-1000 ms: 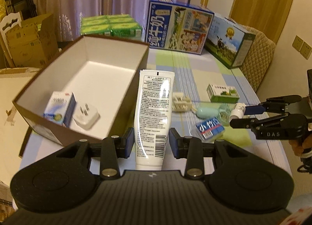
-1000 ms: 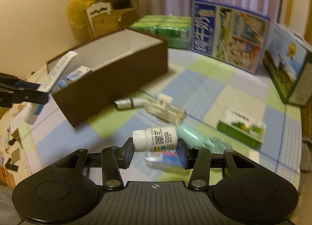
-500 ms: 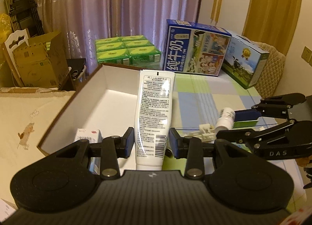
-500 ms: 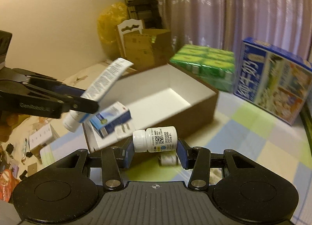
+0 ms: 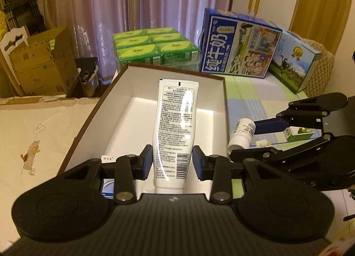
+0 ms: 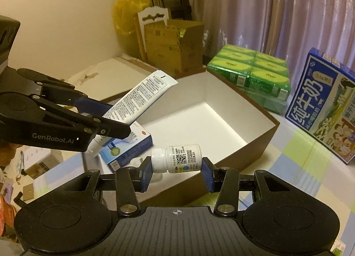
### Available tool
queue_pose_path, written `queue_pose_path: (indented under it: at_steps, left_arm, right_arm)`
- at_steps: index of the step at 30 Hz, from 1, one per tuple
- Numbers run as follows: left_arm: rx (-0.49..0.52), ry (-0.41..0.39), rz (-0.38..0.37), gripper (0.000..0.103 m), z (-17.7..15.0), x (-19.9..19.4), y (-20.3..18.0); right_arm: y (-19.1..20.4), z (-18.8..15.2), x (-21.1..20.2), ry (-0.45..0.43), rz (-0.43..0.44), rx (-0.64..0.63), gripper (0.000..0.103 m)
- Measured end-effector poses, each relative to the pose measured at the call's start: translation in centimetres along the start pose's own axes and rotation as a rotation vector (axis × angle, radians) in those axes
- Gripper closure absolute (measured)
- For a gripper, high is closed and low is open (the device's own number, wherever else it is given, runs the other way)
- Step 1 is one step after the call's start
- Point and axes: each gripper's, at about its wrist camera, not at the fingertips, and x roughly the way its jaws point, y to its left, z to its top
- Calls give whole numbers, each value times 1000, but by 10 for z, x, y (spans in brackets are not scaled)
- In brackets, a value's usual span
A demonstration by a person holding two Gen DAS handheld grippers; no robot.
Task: Organize rigid objects
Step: 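Carry the lotion tube and pill bottle over the brown box with both tools, then open both tools to drop the tube and pill bottle into the brown box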
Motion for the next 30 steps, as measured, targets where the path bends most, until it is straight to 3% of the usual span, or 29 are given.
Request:
queue_pose_path:
  at_steps: [15, 30]
  left_arm:
    - [38, 160, -35, 70, 14, 82, 33]
    - [74, 264, -44, 70, 19, 141, 45]
  right_arm:
    - [-16, 20, 82, 157, -51, 13, 60]
    - [-27, 30, 111, 229, -82, 13, 60]
